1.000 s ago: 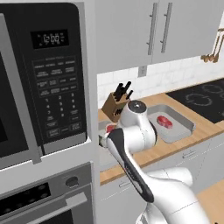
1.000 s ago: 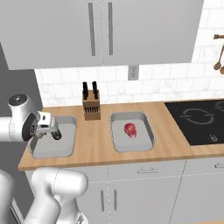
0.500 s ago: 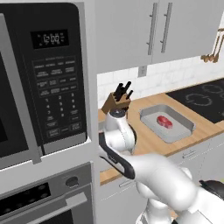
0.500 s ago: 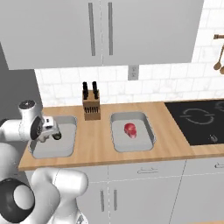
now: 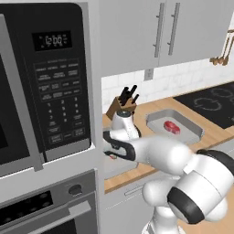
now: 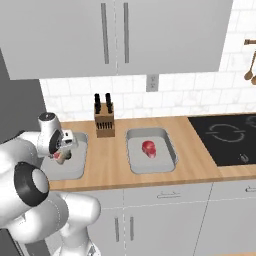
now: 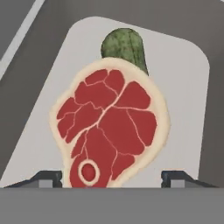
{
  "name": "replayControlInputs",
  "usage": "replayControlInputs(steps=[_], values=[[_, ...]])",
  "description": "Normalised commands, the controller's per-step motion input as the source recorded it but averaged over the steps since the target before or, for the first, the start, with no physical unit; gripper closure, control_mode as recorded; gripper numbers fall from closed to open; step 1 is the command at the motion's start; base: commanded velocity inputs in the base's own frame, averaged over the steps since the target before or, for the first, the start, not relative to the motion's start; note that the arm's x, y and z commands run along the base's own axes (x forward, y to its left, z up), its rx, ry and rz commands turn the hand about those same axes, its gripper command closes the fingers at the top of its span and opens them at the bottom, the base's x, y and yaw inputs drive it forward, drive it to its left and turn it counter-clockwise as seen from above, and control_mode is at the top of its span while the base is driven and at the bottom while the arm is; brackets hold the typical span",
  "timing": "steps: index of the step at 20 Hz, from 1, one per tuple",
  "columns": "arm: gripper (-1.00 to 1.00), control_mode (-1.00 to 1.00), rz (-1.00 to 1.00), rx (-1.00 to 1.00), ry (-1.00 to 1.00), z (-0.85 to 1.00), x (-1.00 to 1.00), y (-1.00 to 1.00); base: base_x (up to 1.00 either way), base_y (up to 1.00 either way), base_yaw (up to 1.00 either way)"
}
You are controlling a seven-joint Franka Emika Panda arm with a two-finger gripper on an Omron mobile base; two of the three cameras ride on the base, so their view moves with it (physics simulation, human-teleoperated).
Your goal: Place one cucumber and one steak in each tupperware on the nearby counter, to pack two identical lunches.
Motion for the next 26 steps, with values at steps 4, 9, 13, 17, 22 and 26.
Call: replayControlInputs(steps=[4,9,13,17,22,26], values=[[-1.0,-1.0,-0.1,0.0,0.01,0.77,-0.21,0.01,0.0,0.0,0.0],[-1.0,-1.0,-0.24,0.04,0.03,0.68,-1.0,-0.9,0.0,0.0,0.0],[-1.0,-1.0,-0.23,0.02,-0.03,0.03,-1.0,-1.0,0.0,0.0,0.0],[-1.0,-1.0,-0.13,0.0,-0.14,0.01,-0.99,-0.65,0.0,0.0,0.0],[-1.0,1.0,0.0,0.01,-0.15,0.02,-0.6,-0.25,-0.4,-0.37,0.01],[-1.0,1.0,0.0,0.0,0.0,0.0,0.0,0.0,-1.0,-0.92,0.25]])
